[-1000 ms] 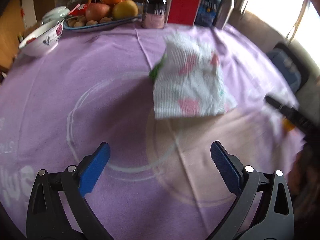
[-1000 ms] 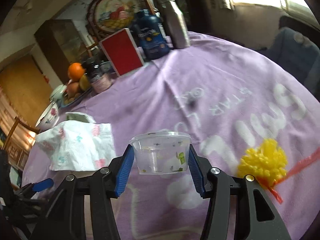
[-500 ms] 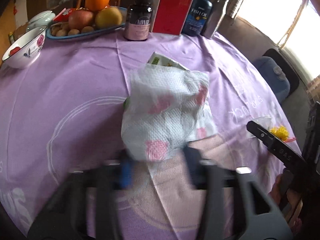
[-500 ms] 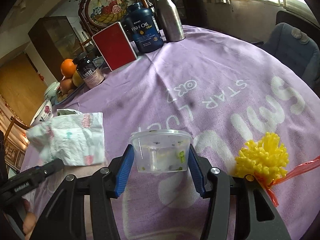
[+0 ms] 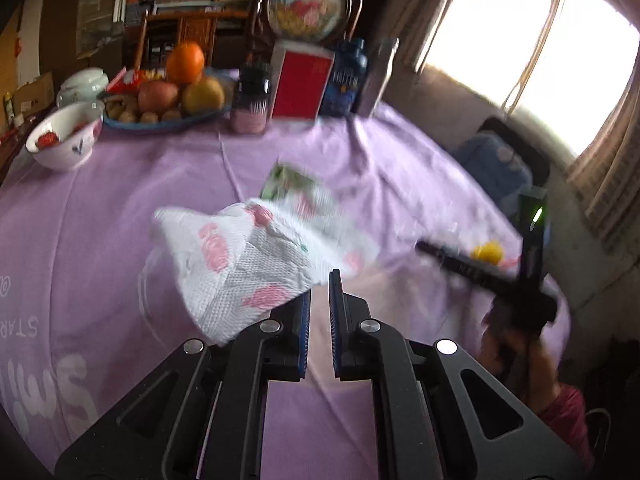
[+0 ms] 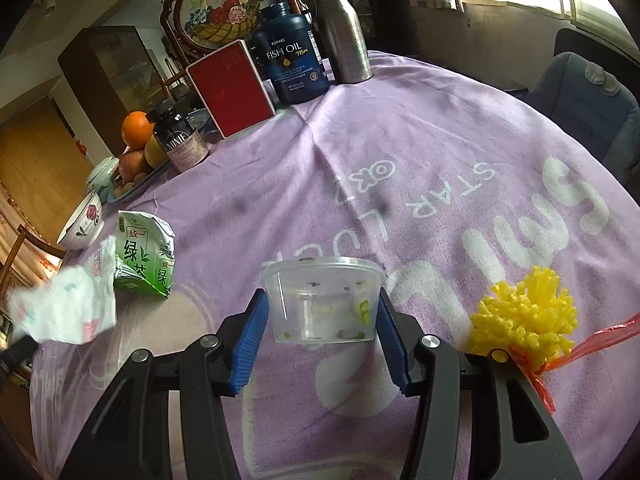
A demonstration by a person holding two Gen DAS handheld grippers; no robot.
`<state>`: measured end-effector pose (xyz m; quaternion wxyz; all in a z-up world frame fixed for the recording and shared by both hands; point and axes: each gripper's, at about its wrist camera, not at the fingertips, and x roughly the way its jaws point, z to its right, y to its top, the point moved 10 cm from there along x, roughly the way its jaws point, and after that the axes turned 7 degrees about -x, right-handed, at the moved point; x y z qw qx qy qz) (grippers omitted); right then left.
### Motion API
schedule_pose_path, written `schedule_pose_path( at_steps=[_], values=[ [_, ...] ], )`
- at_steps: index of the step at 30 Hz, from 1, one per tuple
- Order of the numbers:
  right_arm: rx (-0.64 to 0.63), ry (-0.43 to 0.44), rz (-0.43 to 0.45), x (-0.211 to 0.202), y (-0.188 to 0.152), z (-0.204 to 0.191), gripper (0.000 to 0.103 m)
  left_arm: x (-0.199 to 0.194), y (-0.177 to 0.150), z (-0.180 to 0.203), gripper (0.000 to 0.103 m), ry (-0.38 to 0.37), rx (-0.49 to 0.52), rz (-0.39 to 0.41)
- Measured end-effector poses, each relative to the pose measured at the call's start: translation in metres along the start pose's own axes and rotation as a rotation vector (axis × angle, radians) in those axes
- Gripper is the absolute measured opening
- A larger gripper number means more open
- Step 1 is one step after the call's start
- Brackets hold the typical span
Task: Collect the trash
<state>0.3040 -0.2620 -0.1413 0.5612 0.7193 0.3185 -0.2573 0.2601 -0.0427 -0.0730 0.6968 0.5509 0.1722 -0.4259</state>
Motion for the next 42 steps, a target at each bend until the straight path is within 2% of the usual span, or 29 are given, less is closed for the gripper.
schedule_pose_path(
  at_steps=[3, 5, 6, 7, 9, 10, 12, 16, 21, 23, 25, 27, 32, 39, 41, 42],
  values=[
    [0.001, 0.001, -0.001, 0.0, 0.0, -0.001, 0.054, 0.021, -0.019, -0.009, 0.012, 0.025, -0.021, -0.085],
    [0.001, 0.001, -0.001, 0.0, 0.0, 0.0, 0.054, 0.027, -0.025, -0.013, 0.017, 0.03, -0.034, -0.113],
    [0.001, 0.003, -0.001, 0.0, 0.0, -0.001, 0.055, 0.028, -0.027, -0.015, 0.03, 0.032, -0.041, -0.119],
    [0.001, 0.004, -0.002, 0.0, 0.0, -0.001, 0.055, 0.028, -0.027, -0.017, 0.054, 0.041, -0.051, -0.117],
    [0.0, 0.007, -0.003, 0.0, 0.0, -0.001, 0.056, 0.022, -0.024, -0.021, 0.079, 0.059, -0.065, -0.08],
    [0.0, 0.009, -0.003, 0.0, 0.0, -0.002, 0.057, 0.015, -0.019, -0.023, 0.084, 0.073, -0.068, -0.042],
    [-0.001, 0.011, -0.004, 0.001, 0.0, -0.003, 0.059, 0.007, -0.012, -0.025, 0.086, 0.089, -0.069, 0.001],
    [-0.002, 0.017, -0.006, 0.0, 0.0, -0.003, 0.06, -0.003, 0.001, -0.037, 0.088, 0.104, -0.097, 0.052],
    [-0.002, 0.02, -0.007, 0.0, -0.001, -0.003, 0.062, -0.014, 0.009, -0.034, 0.088, 0.056, -0.097, 0.086],
    [-0.004, 0.017, -0.006, 0.0, -0.001, -0.003, 0.062, -0.017, 0.012, -0.029, 0.088, 0.069, -0.067, 0.119],
    [-0.012, 0.01, -0.007, 0.0, -0.001, -0.004, 0.062, -0.009, 0.014, -0.027, 0.089, 0.115, -0.019, 0.123],
    [-0.019, 0.005, -0.008, 0.0, -0.001, -0.005, 0.062, 0.013, 0.011, -0.037, 0.089, 0.179, -0.019, 0.073],
    [-0.026, 0.003, -0.009, 0.0, -0.002, -0.005, 0.063, 0.059, -0.003, -0.056, 0.089, 0.231, -0.058, -0.084],
    [-0.026, 0.002, -0.009, 0.001, -0.002, -0.006, 0.064, 0.081, -0.015, -0.051, 0.089, 0.324, 0.055, -0.122],
    [-0.027, 0.002, -0.009, 0.0, -0.002, -0.006, 0.064, 0.081, -0.016, -0.048, 0.081, 0.329, 0.072, -0.113],
    [-0.028, 0.002, -0.008, 0.0, -0.002, -0.006, 0.062, 0.08, -0.016, -0.046, 0.062, 0.314, 0.073, -0.112]
  ],
)
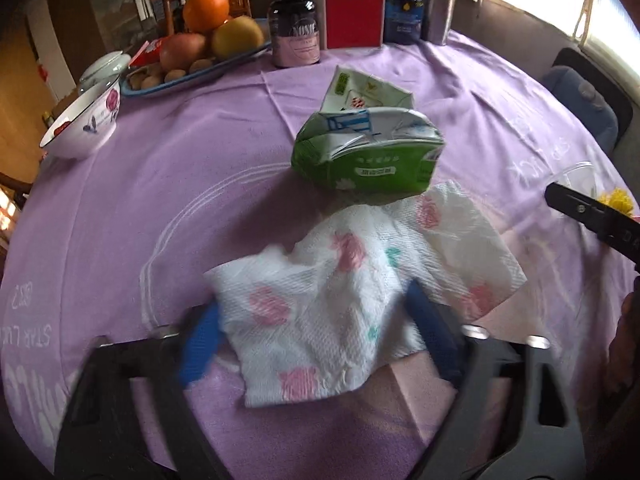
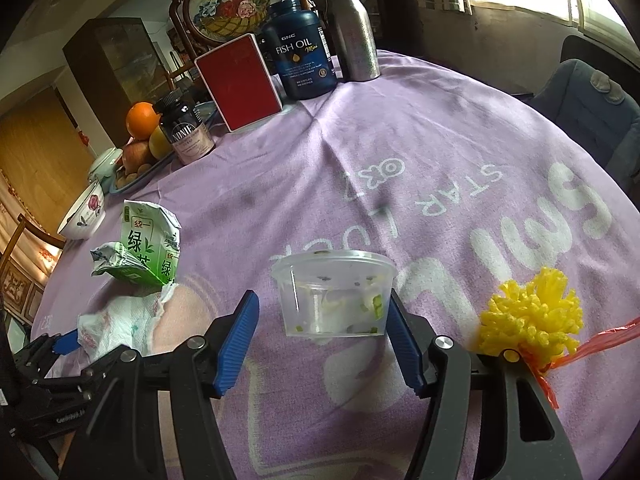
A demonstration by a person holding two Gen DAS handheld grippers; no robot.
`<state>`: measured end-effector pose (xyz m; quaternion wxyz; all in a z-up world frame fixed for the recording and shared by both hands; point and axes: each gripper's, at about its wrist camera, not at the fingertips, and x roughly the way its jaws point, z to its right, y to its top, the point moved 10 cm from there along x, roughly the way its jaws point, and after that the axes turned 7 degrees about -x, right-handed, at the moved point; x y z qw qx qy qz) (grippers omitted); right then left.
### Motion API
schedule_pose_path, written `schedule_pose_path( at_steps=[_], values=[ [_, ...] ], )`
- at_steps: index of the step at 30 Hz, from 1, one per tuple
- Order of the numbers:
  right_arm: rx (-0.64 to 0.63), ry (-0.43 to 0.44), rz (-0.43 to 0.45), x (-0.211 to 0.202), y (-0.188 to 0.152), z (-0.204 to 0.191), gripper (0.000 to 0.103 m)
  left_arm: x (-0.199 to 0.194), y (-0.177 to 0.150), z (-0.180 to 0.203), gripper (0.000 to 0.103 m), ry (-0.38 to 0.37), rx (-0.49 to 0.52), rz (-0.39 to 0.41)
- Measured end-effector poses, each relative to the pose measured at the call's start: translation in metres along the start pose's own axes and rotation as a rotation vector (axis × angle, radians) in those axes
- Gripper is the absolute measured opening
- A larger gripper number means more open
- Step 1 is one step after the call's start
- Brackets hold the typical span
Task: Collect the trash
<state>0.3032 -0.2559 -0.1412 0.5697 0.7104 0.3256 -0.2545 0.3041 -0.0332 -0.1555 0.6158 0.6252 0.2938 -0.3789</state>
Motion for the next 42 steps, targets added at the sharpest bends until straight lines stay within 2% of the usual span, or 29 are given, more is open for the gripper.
schedule_pose_path(
  at_steps=[1, 2, 3, 4, 8, 13, 16, 19, 23, 32, 37, 42],
  values=[
    [-0.003, 0.002, 0.002, -0.001, 0.0, -0.001, 0.059, -0.003, -0.001, 0.004, 0.043, -0.037, 0.003, -0.003],
    [-0.004, 0.018, 0.001, -0.001, 0.0, -0.002, 0.05, -0.008, -0.001, 0.007, 0.036, -0.06, -0.002, 0.0],
    [-0.001, 0.031, 0.002, -0.001, 0.0, -0.004, 0.05, -0.013, -0.001, 0.009, 0.027, -0.086, -0.011, 0.002],
    [-0.005, 0.042, 0.006, -0.002, 0.0, -0.006, 0.05, -0.018, -0.001, 0.012, 0.022, -0.107, -0.019, 0.006],
    [-0.045, 0.054, 0.038, -0.007, 0.004, -0.015, 0.05, -0.052, 0.009, 0.013, 0.021, -0.185, -0.062, 0.075],
    [-0.066, 0.081, 0.097, -0.021, 0.01, -0.023, 0.05, -0.084, 0.02, 0.011, 0.021, -0.231, -0.088, 0.152],
    [-0.046, 0.106, 0.148, -0.037, 0.012, -0.022, 0.05, -0.088, 0.019, 0.014, 0.021, -0.238, -0.08, 0.157],
    [0.016, 0.169, 0.211, -0.062, 0.008, -0.019, 0.049, -0.088, 0.015, 0.017, 0.021, -0.246, -0.07, 0.146],
    [0.097, 0.216, 0.259, -0.097, -0.015, -0.014, 0.049, -0.092, 0.01, 0.024, 0.021, -0.264, -0.045, 0.143],
    [0.109, 0.166, 0.348, -0.187, -0.07, 0.002, 0.049, -0.108, -0.004, 0.045, 0.021, -0.296, 0.02, 0.169],
    [0.15, 0.123, 0.379, -0.227, -0.104, 0.028, 0.049, -0.117, -0.02, 0.063, 0.021, -0.34, 0.054, 0.163],
    [0.172, 0.023, 0.39, -0.259, -0.14, 0.063, 0.049, -0.132, -0.042, 0.086, 0.021, -0.415, 0.081, 0.158]
  ],
)
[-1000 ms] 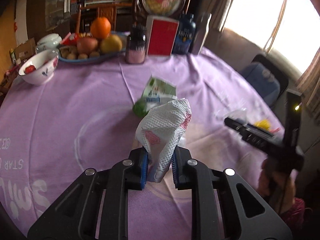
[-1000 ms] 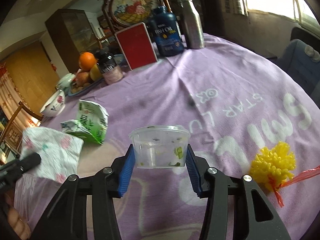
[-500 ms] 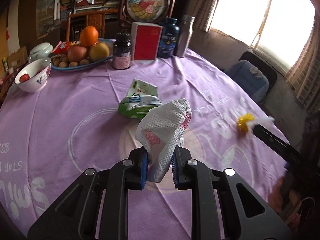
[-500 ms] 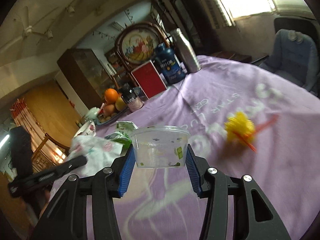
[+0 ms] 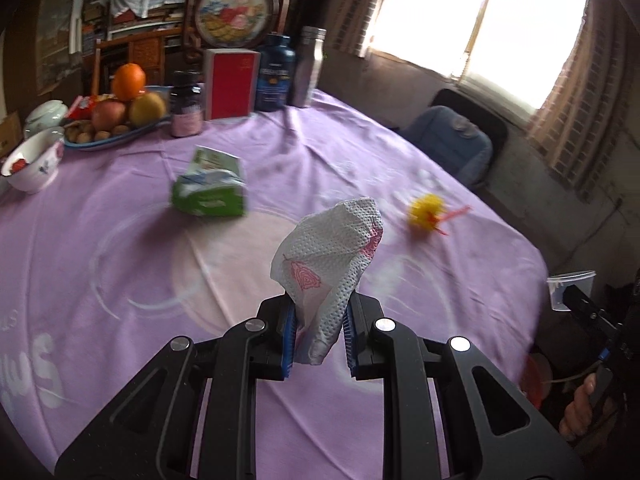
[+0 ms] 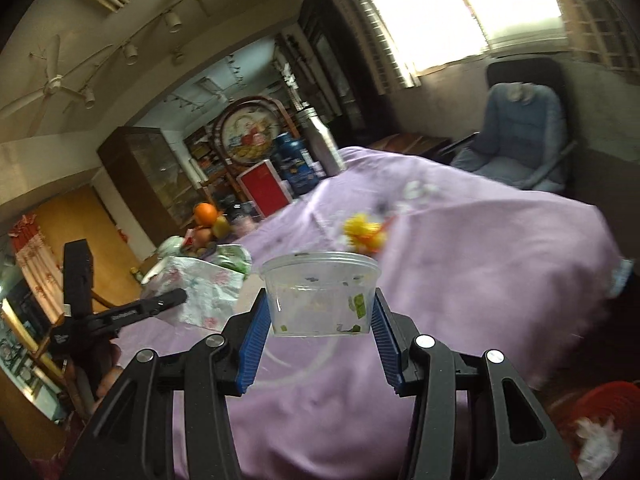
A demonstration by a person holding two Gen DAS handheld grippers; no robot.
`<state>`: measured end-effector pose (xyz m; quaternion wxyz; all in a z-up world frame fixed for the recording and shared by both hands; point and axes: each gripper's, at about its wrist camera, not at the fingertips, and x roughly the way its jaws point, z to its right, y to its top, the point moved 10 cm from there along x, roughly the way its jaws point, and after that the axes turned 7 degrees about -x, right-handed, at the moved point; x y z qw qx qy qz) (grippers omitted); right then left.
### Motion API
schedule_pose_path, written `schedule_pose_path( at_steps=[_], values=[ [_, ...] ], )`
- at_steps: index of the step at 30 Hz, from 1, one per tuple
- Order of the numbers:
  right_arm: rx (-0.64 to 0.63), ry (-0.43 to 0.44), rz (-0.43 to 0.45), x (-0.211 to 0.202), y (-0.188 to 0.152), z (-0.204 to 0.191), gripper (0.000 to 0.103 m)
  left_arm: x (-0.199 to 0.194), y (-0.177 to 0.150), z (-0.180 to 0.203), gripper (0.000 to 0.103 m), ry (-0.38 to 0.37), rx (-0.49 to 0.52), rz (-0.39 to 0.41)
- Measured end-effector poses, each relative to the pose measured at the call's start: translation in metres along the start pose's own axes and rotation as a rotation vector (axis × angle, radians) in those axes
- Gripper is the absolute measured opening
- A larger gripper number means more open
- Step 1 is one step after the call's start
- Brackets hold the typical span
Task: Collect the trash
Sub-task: 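Carry the paper towel and container with both grippers toward the red basket, then open the right gripper over the basket to drop the container while the left gripper holds the towel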
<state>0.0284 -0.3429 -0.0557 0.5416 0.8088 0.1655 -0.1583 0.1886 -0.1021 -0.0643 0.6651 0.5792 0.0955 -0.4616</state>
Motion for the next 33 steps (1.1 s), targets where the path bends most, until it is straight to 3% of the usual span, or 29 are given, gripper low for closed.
schedule_pose_path(
  at_steps=[6, 11, 16, 25, 26, 27, 33],
  values=[
    [0.021, -0.126, 0.033, -0.057, -0.02, 0.049, 0.049, 0.0, -0.025, 0.057, 0.021, -0.064, 0.083, -0.025],
    [0.054, -0.245, 0.061, -0.109, -0.04, 0.094, 0.049, 0.0, -0.046, 0.114, 0.021, -0.167, 0.138, -0.061],
    [0.098, -0.365, 0.037, -0.154, -0.08, 0.145, 0.049, 0.008, -0.077, 0.175, 0.021, -0.232, 0.222, -0.111],
    [0.187, -0.478, -0.086, -0.158, -0.146, 0.218, 0.05, 0.033, -0.125, 0.252, 0.021, -0.286, 0.329, -0.2],
    [0.195, -0.497, -0.096, -0.158, -0.151, 0.222, 0.057, 0.036, -0.13, 0.259, 0.021, -0.289, 0.34, -0.211],
    [0.217, -0.506, -0.096, -0.16, -0.156, 0.23, 0.066, 0.041, -0.135, 0.267, 0.021, -0.292, 0.354, -0.224],
    [0.307, -0.475, -0.043, -0.17, -0.163, 0.252, 0.067, 0.064, -0.165, 0.307, 0.021, -0.308, 0.436, -0.286]
  ],
)
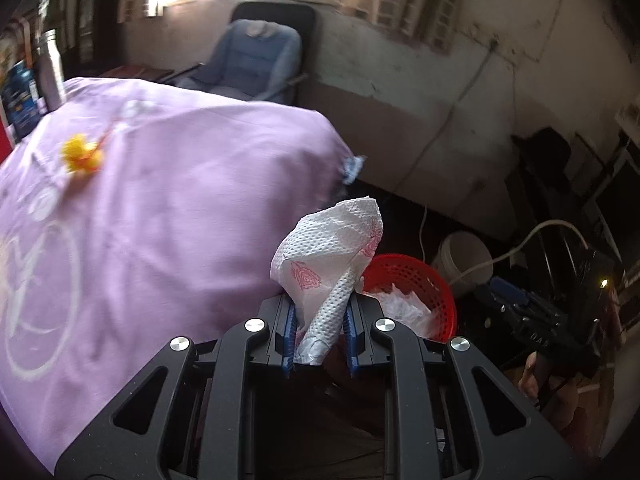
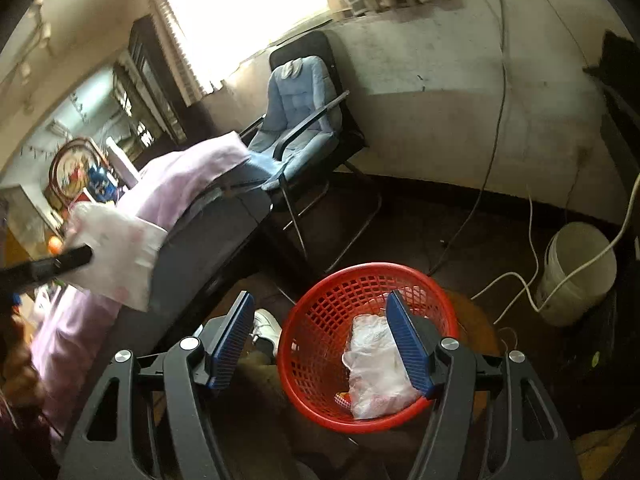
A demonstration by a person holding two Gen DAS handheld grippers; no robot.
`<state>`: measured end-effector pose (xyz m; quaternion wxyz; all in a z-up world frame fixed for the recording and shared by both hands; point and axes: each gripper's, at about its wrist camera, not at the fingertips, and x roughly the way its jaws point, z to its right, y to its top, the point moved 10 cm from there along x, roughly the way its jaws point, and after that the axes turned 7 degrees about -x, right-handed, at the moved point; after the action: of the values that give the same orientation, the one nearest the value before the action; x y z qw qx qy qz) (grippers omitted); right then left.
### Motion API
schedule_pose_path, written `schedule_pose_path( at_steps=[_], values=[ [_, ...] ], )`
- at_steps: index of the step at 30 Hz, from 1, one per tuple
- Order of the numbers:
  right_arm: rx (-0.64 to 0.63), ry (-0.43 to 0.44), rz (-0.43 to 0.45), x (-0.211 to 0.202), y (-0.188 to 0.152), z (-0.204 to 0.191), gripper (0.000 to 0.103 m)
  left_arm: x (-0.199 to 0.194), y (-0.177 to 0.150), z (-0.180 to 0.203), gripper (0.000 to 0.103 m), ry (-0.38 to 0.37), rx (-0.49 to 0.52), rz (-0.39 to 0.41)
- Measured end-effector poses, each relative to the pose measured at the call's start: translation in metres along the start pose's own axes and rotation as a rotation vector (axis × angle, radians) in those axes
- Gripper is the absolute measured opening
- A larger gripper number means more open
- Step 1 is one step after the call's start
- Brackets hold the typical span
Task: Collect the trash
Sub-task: 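Open the right gripper over the basket to drop the container while the left gripper holds the towel, then open the left gripper over the basket to drop the paper towel, then withdraw both open grippers from the basket back to the table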
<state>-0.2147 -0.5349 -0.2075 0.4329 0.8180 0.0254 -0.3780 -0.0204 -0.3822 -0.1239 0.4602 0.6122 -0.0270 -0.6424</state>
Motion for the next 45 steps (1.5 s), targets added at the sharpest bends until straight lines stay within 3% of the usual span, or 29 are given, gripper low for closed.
schedule_pose_path(
  at_steps=[12, 20, 21, 25, 29, 35, 45],
  values=[
    [0.092, 0.007, 0.032, -0.003, 0.0, 0.028, 0.071, 0.071, -0.015, 0.075, 0.021, -0.062, 0.127, -0.124],
    [0.111, -0.003, 0.032, -0.004, -0.001, 0.037, 0.071, 0.102, -0.033, 0.104, 0.024, -0.083, 0.196, -0.198],
    [0.116, -0.003, 0.032, -0.004, -0.001, 0.038, 0.071, 0.105, -0.035, 0.105, 0.027, -0.081, 0.204, -0.207],
    [0.124, 0.0, 0.03, -0.003, -0.001, 0.04, 0.071, 0.111, -0.04, 0.109, 0.053, -0.068, 0.214, -0.218],
    [0.125, 0.006, 0.03, -0.003, -0.001, 0.038, 0.071, 0.109, -0.038, 0.106, 0.069, -0.064, 0.209, -0.206],
    [0.116, 0.011, 0.036, -0.007, 0.0, 0.032, 0.071, 0.098, -0.03, 0.103, 0.079, -0.07, 0.193, -0.178],
    [0.087, 0.026, 0.045, -0.017, 0.005, 0.016, 0.071, 0.083, -0.019, 0.08, 0.083, -0.042, 0.15, -0.145]
  ],
)
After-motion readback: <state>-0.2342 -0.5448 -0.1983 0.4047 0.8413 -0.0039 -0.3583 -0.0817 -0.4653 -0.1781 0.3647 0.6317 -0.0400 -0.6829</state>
